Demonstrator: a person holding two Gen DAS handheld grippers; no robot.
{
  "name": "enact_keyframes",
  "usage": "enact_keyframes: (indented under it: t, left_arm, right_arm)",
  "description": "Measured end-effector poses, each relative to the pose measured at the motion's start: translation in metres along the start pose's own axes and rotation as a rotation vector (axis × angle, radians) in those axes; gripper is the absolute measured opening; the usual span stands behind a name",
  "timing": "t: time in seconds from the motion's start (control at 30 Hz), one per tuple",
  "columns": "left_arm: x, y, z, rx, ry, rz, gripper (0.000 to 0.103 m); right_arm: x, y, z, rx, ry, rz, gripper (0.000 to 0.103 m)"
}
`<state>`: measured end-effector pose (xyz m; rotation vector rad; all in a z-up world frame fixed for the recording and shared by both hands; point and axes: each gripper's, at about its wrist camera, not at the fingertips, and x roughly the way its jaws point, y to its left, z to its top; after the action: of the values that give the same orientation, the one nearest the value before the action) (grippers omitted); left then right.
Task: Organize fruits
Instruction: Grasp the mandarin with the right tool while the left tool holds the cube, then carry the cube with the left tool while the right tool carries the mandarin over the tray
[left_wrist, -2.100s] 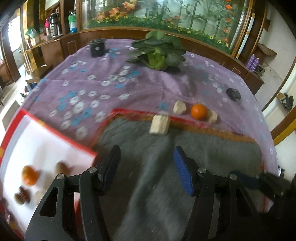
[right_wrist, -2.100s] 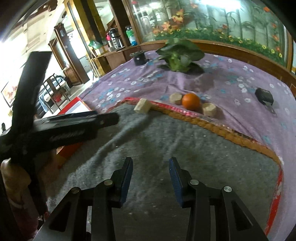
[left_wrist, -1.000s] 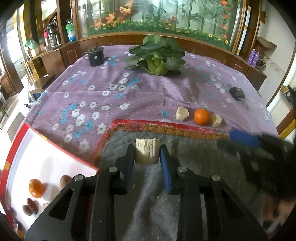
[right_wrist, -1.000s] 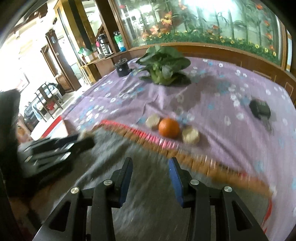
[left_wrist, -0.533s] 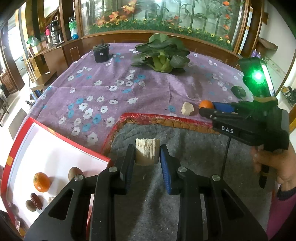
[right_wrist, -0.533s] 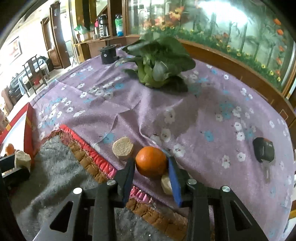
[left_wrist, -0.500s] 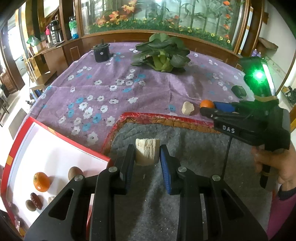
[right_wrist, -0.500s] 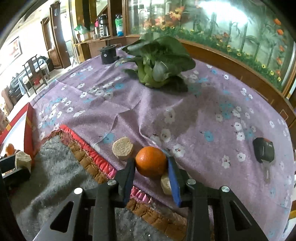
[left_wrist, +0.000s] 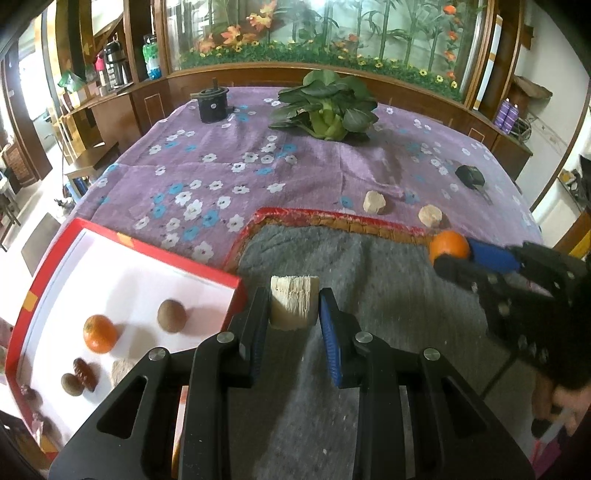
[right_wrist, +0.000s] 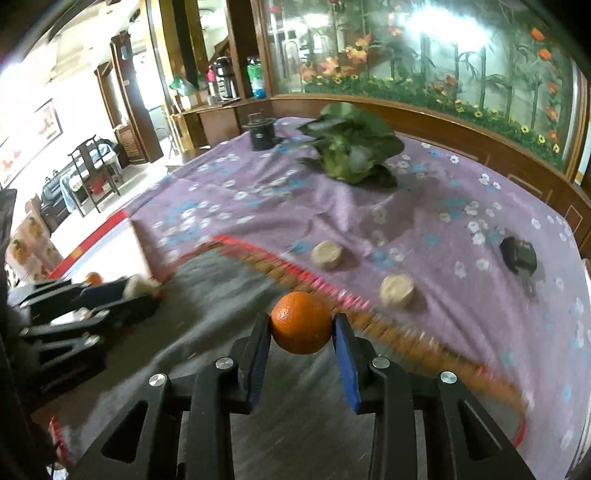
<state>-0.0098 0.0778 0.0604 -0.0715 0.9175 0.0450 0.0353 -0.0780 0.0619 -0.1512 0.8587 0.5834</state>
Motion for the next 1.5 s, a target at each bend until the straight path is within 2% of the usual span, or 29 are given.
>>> enact_keyframes:
  t: [0.27, 0.7, 1.2, 1.5]
  left_arm:
    - [-0.019, 0.007, -0.025, 0.009, -0.012, 0.028, 0.027]
    - [-0.033, 0.048, -0.050, -0.040, -0.006, 0.076, 0.027]
    - [-0.039, 0.099, -0.048, -0.106, -0.025, 0.129, 0.027]
    - [-0.037, 0.145, -0.035, -0.170, -0.032, 0.184, 0.027]
  right_arm:
    - [-0.013, 0.037, -0.029, 0.014, 0.008, 0.044, 0.033]
    - [-0.012, 0.095, -0.036, -0.050, 0.020, 0.114, 0.033]
    - [0.003, 0.145, -0.016, -0.132, 0.029, 0.164, 0.033]
    - [0.020, 0.178, -0.003, -0.203, 0.051, 0.201, 0.033]
